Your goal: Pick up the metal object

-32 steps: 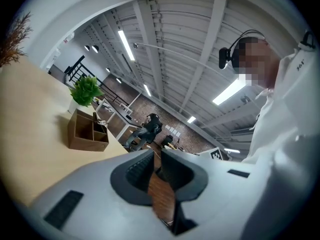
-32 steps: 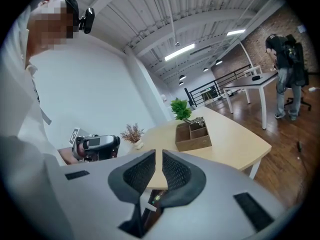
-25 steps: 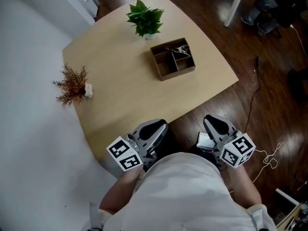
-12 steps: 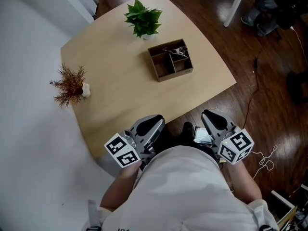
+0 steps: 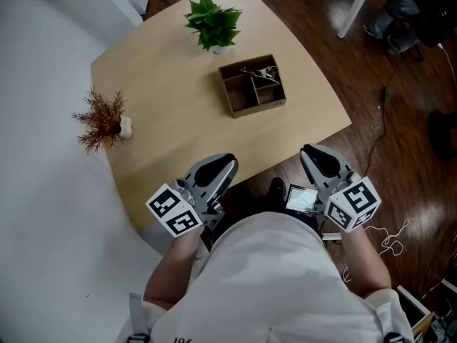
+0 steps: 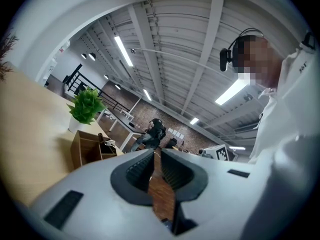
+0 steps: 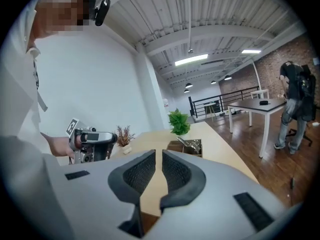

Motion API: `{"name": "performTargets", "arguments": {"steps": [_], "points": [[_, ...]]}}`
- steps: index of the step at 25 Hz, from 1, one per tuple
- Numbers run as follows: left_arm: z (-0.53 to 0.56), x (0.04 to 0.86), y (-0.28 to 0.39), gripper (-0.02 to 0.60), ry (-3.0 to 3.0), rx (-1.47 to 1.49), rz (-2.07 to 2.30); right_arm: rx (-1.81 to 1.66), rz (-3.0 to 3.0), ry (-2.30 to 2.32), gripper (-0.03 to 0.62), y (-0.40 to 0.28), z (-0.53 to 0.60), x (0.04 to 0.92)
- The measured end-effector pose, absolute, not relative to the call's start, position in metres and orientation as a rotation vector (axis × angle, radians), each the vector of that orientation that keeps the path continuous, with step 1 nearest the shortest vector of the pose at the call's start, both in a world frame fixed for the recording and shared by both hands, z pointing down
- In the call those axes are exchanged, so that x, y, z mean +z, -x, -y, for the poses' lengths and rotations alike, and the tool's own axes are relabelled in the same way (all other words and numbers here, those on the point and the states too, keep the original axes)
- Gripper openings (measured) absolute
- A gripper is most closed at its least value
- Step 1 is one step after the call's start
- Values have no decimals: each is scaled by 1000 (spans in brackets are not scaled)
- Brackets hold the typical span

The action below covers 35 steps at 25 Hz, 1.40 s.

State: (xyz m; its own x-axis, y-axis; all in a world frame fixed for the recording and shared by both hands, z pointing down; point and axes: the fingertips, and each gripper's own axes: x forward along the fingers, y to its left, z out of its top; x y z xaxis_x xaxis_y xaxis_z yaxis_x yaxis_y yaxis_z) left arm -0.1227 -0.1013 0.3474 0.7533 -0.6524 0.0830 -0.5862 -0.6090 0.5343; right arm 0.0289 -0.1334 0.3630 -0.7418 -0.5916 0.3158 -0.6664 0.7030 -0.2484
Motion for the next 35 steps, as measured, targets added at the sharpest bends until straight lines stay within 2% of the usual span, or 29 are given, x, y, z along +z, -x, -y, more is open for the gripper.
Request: {"name": "performTargets", "arguments": {"steps": [12, 35], "points": [[162, 329, 131, 20, -2487, -129, 983, 261, 2743, -964, 21, -7, 205, 329], [251, 348, 119, 20, -2484, -76, 980, 138, 2691, -863, 21, 26, 292, 344]]}}
